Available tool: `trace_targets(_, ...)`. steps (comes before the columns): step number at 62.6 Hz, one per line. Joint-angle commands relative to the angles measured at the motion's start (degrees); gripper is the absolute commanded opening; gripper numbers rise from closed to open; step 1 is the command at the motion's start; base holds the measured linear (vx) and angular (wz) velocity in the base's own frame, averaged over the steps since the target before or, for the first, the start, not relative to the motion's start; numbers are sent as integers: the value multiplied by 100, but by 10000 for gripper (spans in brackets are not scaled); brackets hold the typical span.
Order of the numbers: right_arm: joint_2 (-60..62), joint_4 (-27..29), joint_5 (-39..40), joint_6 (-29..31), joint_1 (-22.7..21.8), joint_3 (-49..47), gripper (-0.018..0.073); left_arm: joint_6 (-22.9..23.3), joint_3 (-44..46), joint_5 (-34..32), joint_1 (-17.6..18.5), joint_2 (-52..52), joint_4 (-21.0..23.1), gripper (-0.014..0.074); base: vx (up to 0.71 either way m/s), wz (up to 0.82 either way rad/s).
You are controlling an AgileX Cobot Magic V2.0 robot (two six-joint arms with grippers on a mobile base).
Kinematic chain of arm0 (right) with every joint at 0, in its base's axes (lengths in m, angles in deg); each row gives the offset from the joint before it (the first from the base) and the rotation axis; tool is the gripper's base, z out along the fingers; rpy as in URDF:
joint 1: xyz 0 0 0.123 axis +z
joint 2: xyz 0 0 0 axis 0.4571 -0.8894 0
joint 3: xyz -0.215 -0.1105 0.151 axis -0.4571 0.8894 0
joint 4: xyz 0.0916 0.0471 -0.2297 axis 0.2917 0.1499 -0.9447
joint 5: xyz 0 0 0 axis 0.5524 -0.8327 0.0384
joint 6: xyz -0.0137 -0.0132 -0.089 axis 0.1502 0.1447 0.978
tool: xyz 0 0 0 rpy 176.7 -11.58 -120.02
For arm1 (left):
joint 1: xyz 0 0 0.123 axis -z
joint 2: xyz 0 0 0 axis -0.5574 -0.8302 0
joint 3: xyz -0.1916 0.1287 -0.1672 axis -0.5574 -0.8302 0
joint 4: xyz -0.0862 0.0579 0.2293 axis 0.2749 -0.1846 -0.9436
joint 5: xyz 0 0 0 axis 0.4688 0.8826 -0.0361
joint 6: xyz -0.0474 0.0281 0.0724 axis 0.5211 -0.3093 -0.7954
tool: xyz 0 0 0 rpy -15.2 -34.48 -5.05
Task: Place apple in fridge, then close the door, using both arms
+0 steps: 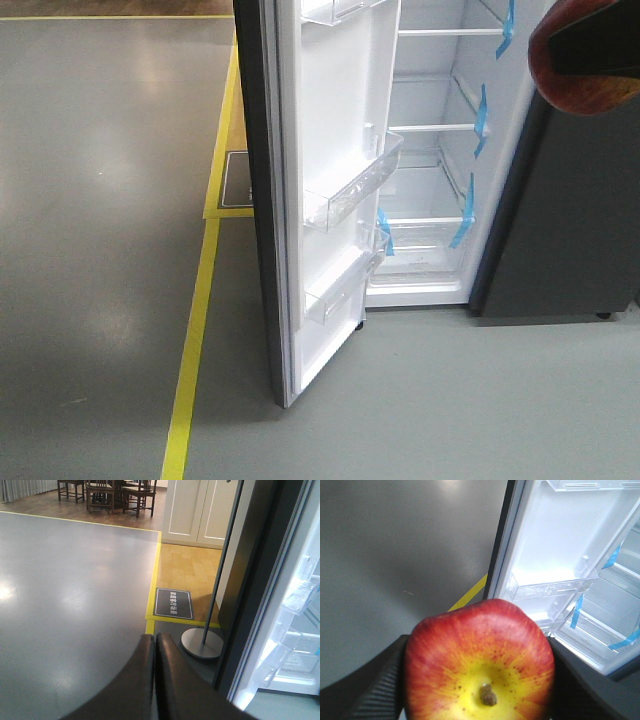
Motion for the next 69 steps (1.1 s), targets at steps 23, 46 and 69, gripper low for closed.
trace_targets(23, 96, 166, 372, 2, -17, -182, -7, 39, -162, -394, 12, 86, 37, -6, 12, 2)
trace_targets(46, 96, 166, 372, 2, -17, -182, -7, 39, -162, -394, 12, 86, 37, -6, 11, 2)
trace_targets(69, 96, 166, 372, 2, -17, -182, -7, 39, -162, -394, 12, 86, 37, -6, 11, 1)
